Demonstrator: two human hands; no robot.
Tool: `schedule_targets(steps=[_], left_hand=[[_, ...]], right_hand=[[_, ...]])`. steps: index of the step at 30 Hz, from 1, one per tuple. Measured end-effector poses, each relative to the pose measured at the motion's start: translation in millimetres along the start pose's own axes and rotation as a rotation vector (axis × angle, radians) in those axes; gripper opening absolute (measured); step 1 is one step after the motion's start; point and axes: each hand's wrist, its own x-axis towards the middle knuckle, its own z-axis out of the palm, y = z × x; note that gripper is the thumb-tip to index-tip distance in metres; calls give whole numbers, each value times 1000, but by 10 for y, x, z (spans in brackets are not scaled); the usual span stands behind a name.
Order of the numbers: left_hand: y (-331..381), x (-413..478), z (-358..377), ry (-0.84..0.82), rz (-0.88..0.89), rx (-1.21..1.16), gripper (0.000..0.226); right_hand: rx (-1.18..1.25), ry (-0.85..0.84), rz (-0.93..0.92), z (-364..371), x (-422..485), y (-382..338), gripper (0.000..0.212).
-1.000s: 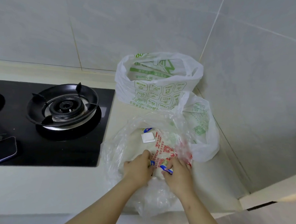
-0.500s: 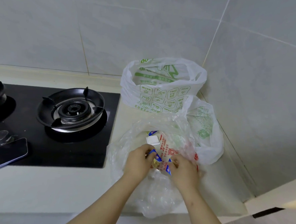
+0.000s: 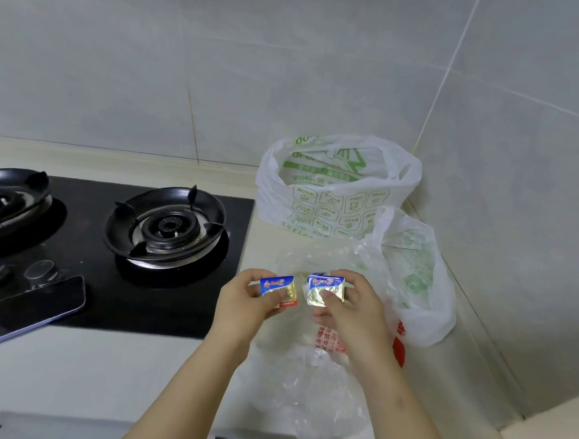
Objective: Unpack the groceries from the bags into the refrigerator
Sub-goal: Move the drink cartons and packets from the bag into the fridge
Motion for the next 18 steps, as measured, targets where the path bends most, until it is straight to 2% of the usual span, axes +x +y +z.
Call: schedule_targets(steps=[5,10,18], left_hand=[[145,-60,-257,70,58,-31,19],[199,-196,-550,222,110,-31,18],[185,-671,-971,525,152,-72,14]], right_hand=[[57,-100,-5,271,15,-70,23],[41,-247,9,629,25,-64,18],[-41,-602,32,1046,-191,-27,16]])
